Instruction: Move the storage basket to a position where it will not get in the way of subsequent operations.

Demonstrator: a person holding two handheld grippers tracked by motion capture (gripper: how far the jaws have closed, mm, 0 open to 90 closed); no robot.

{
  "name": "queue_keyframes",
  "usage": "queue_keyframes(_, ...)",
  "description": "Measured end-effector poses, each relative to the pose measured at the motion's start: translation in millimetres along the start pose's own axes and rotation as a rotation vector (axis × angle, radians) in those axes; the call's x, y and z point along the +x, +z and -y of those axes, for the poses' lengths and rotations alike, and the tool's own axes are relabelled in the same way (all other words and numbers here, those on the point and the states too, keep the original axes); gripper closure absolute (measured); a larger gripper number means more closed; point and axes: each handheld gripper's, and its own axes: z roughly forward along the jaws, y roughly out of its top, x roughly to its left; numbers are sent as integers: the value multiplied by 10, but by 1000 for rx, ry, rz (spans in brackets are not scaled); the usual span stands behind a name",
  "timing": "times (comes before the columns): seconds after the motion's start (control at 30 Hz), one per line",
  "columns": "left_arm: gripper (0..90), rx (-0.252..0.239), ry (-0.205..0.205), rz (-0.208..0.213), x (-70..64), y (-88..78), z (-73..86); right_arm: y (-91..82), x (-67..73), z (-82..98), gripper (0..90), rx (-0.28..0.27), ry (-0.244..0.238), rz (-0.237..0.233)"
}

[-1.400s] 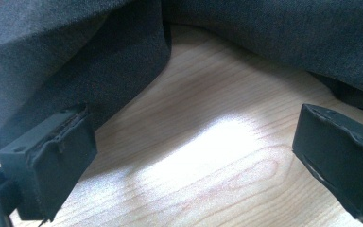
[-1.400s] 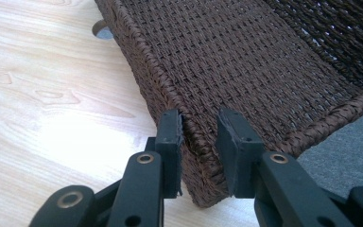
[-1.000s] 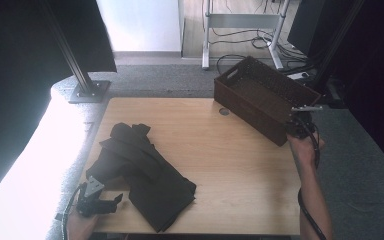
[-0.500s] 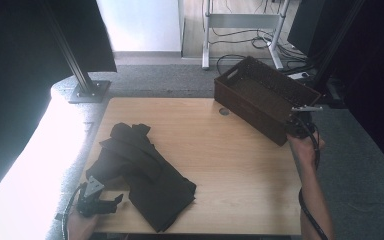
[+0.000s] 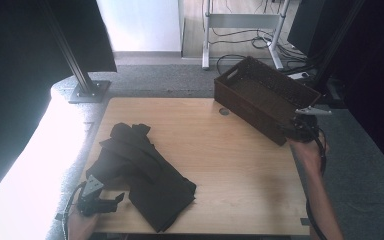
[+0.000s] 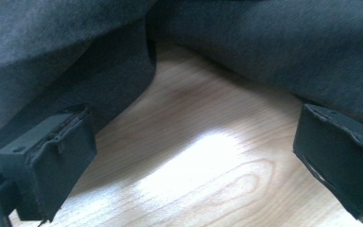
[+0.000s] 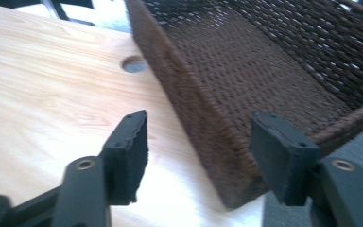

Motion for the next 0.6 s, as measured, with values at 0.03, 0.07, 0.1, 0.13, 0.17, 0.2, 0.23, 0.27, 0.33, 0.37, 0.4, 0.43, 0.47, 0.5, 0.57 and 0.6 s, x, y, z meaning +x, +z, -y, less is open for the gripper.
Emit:
queue_keyframes(0.03,0,3,-7,9,0,-7,-17,-28,26,9,323,-10,1,-9)
queue_keyframes(0.07,0,10,-18,17,1,-15,-39,-60,49,18,307,-19,-2,-22)
queue_keyframes(0.1,0,8,-30,22,3,-23,-60,-90,78,28,289,-32,-2,-34)
queue_keyframes(0.13,0,3,-39,29,5,-36,-82,-116,111,38,263,-37,-4,-44)
queue_keyframes(0.17,0,-6,-49,32,7,-50,-104,-139,147,48,249,-42,-10,-54)
queue_keyframes(0.2,0,-16,-54,32,8,-66,-126,-162,186,59,234,-45,-21,-64)
queue_keyframes(0.23,0,-21,-57,32,9,-84,-149,-182,230,71,218,-48,-31,-70)
queue_keyframes(0.27,0,-27,-56,33,10,-100,-173,-202,276,83,209,-49,-44,-72)
queue_keyframes(0.33,0,-31,-61,36,13,-129,-219,-231,371,109,178,-49,-66,-79)
queue_keyframes(0.37,0,-33,-65,44,17,-140,-241,-245,417,122,164,-47,-77,-84)
queue_keyframes(0.4,0,-32,-64,51,21,-148,-263,-254,465,138,152,-50,-84,-91)
queue_keyframes(0.43,0,-32,-62,57,21,-155,-288,-265,510,155,143,-49,-92,-96)
queue_keyframes(0.47,0,-28,-54,68,24,-162,-315,-270,556,173,132,-49,-96,-107)
queue_keyframes(0.5,0,-25,-47,77,24,-166,-344,-269,601,194,129,-48,-100,-119)
queue_keyframes(0.57,0,-16,-30,82,20,-171,-414,-264,688,238,120,-36,-120,-139)
queue_keyframes(0.6,0,-14,-20,79,18,-173,-453,-253,731,263,111,-30,-129,-147)
